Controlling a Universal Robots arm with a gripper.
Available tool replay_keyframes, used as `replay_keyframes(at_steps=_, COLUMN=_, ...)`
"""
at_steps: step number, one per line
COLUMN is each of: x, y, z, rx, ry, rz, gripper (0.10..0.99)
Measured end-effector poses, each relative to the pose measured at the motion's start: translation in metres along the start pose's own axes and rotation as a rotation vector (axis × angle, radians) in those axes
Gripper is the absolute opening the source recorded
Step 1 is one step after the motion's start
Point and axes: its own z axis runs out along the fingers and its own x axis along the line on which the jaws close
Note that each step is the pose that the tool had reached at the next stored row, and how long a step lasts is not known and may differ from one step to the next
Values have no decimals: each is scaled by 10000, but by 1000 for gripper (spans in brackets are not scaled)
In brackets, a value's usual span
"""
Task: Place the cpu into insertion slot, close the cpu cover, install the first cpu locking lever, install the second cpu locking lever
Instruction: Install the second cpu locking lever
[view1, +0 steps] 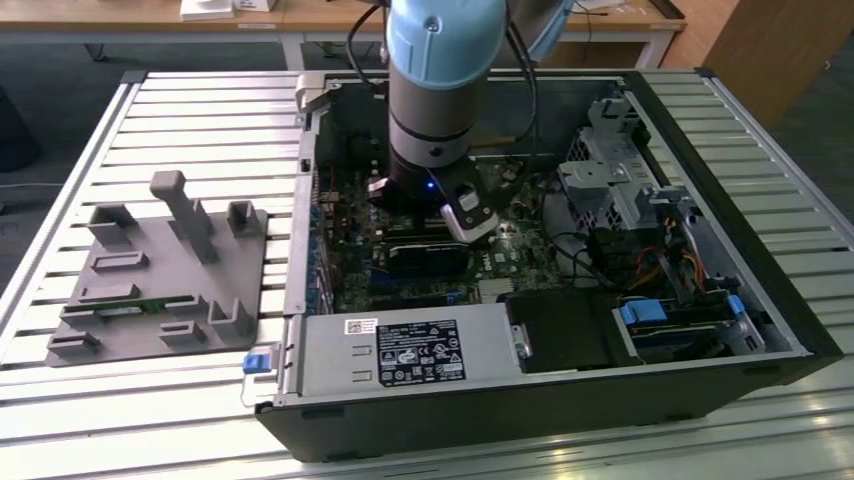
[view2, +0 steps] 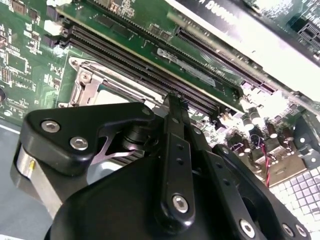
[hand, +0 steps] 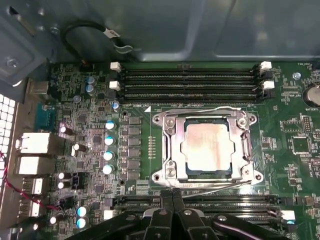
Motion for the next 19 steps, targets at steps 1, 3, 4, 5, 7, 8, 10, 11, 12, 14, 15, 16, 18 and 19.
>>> replay_keyframes(at_steps=1, x=4, y=-6, z=0, rx=-22, ry=0, rz=0, gripper=106)
replay_keyframes(at_steps=3, x=15, y=-14, z=7, rx=-69, ry=-1, rz=-1, gripper=106)
replay_keyframes(at_steps=4, x=23, y=-17, z=13, rx=-96, ry=-2, rz=-2, gripper=106)
replay_keyframes(at_steps=5, x=31, y=-20, z=20, rx=-122, ry=-3, rz=-2, gripper=106)
replay_keyframes(at_steps=7, x=43, y=-25, z=34, rx=-192, ry=-3, rz=-2, gripper=106)
replay_keyframes(at_steps=8, x=49, y=-28, z=43, rx=-234, ry=-3, rz=-3, gripper=106)
replay_keyframes(at_steps=10, x=52, y=-34, z=64, rx=-287, ry=-4, rz=-5, gripper=106)
replay_keyframes(at_steps=11, x=52, y=-36, z=73, rx=-301, ry=-4, rz=-4, gripper=106)
replay_keyframes(at_steps=12, x=53, y=-39, z=80, rx=-314, ry=-3, rz=-2, gripper=106)
replay_keyframes(at_steps=14, x=53, y=-42, z=91, rx=-364, ry=0, rz=-3, gripper=106)
replay_keyframes(at_steps=15, x=52, y=-43, z=97, rx=-396, ry=0, rz=-4, gripper=106)
replay_keyframes(at_steps=16, x=53, y=-46, z=110, rx=-436, ry=0, rz=-3, gripper=106)
replay_keyframes(at_steps=18, x=55, y=-50, z=127, rx=-487, ry=0, rz=-4, gripper=106)
replay_keyframes(at_steps=19, x=56, y=-52, z=134, rx=-515, ry=2, rz=-6, gripper=106)
